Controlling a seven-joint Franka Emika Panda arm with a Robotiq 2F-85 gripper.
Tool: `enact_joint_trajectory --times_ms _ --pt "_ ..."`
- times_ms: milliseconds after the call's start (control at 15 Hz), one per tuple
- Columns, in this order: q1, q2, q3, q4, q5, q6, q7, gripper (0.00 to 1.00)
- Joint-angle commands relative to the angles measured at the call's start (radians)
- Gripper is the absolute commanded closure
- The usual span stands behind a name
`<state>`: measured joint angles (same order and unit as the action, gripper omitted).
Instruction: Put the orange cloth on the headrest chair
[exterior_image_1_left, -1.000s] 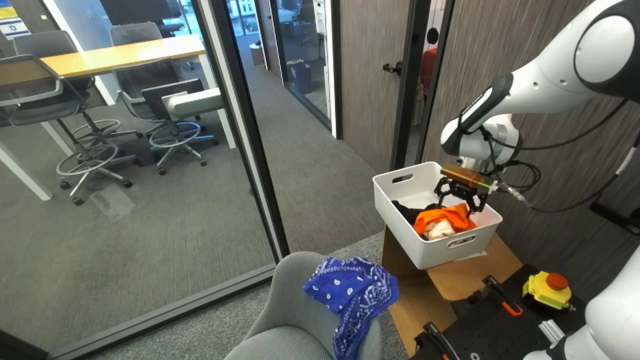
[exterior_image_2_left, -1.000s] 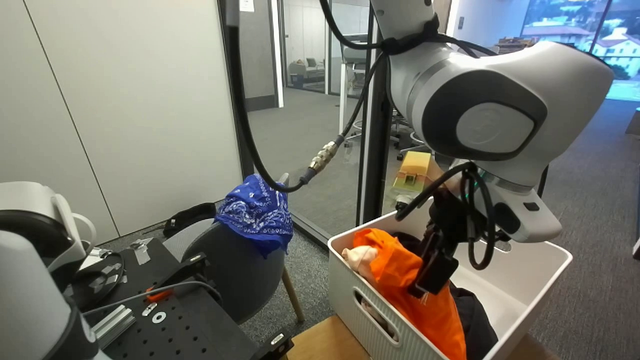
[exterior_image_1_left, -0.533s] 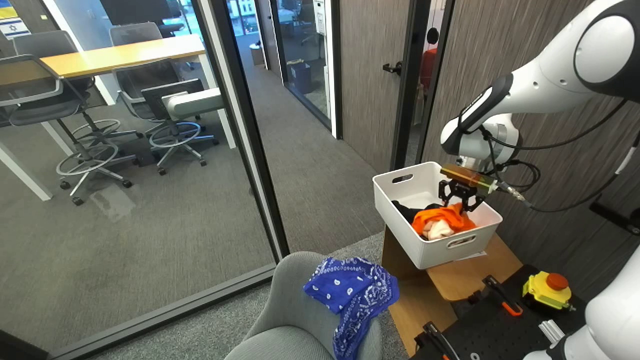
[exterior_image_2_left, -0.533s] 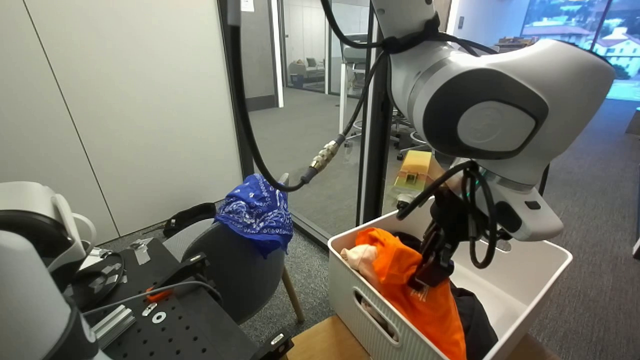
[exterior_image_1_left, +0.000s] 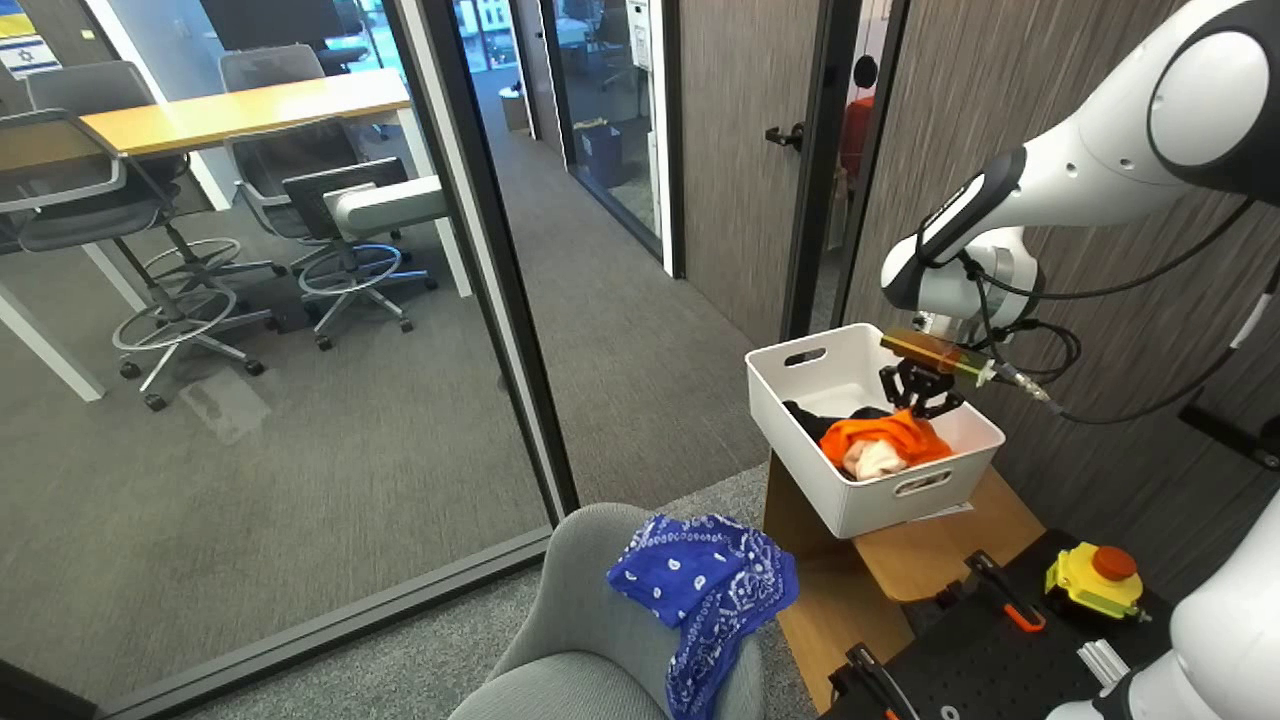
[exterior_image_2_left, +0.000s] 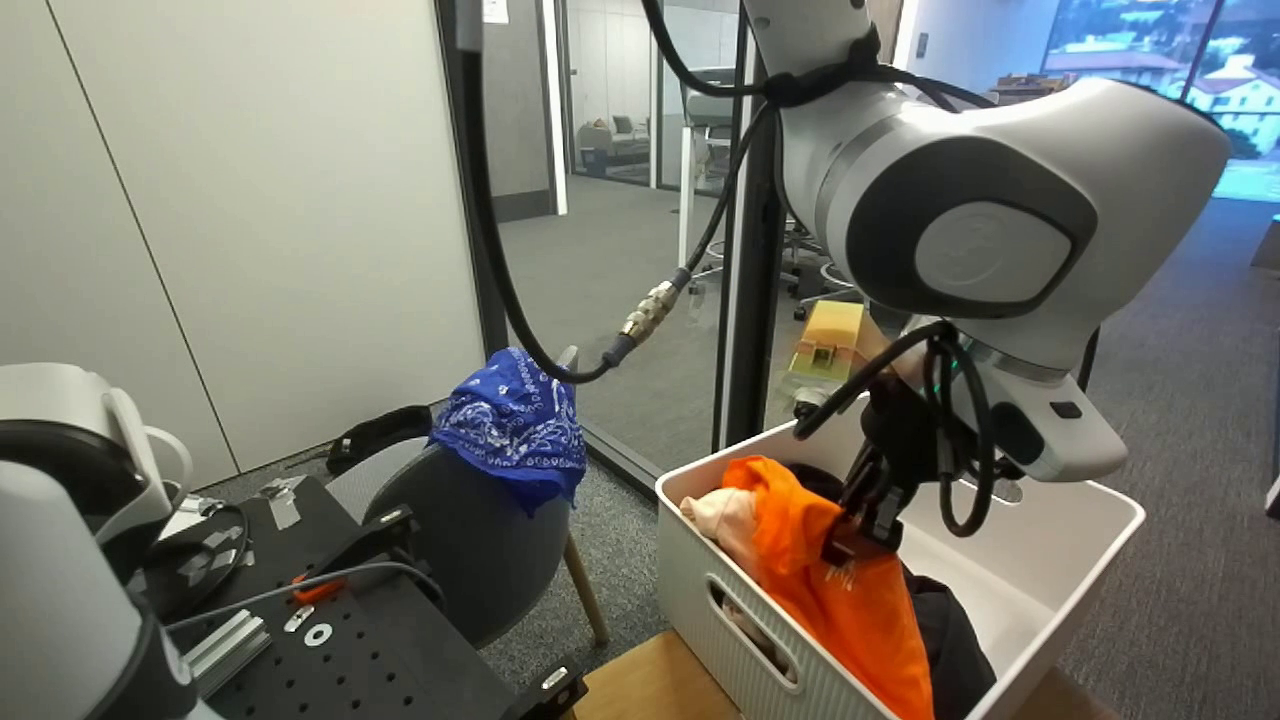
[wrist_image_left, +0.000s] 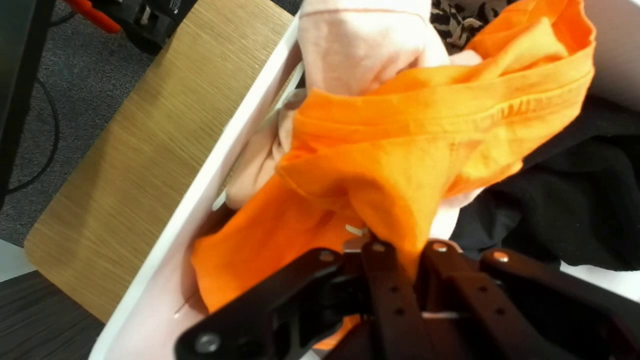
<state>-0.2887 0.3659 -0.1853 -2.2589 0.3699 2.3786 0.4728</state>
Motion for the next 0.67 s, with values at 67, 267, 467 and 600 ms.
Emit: enact_joint_trajectory --times_ms 67,267,467,600 --pt "0.016 0.005 -0.014 0.020 0.022 -0.015 -0.027 0.93" --pt "0.009 -0.040 0.005 0.007 0.039 -0.041 -0.090 0.93" --pt "0.004 -0.124 0.037 -0.015 0.093 -0.080 -0.204 0.93" --pt "0.015 -0.182 0.051 -0.023 0.125 -0.108 -0.262 0.93"
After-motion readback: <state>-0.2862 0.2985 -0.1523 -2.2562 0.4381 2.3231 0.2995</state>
